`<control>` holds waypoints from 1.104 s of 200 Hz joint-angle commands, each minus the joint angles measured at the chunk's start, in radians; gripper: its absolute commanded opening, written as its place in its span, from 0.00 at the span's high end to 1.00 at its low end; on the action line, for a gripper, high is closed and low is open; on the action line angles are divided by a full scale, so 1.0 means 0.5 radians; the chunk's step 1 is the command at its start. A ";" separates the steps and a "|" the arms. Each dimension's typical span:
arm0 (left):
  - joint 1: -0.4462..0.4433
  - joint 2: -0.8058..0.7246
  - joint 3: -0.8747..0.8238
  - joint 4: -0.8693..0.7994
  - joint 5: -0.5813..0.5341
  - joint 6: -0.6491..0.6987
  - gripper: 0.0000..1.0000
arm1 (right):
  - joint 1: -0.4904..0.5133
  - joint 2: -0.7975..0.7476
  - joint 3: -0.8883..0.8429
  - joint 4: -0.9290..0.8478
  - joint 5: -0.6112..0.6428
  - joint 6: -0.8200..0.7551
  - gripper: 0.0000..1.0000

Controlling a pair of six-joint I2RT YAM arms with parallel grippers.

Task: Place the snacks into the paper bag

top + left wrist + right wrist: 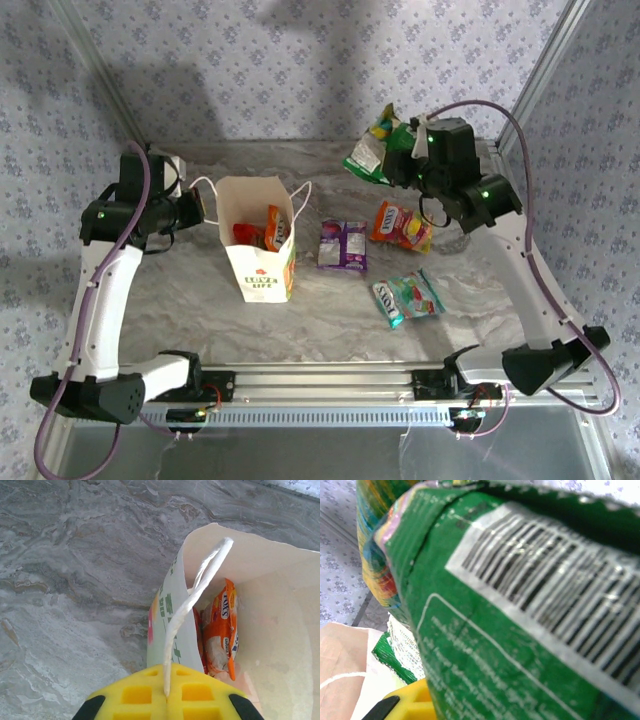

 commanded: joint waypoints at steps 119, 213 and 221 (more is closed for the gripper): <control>0.123 -0.136 -0.138 -0.106 -0.045 -0.042 0.96 | 0.203 0.511 0.754 0.166 -0.296 -0.267 0.89; 0.220 -0.210 -0.247 -0.024 0.051 -0.001 0.95 | 0.415 0.704 1.075 0.030 -0.375 -0.404 0.89; 0.225 -0.211 -0.252 -0.022 0.061 0.000 0.95 | 0.426 0.723 1.103 0.012 -0.389 -0.414 0.89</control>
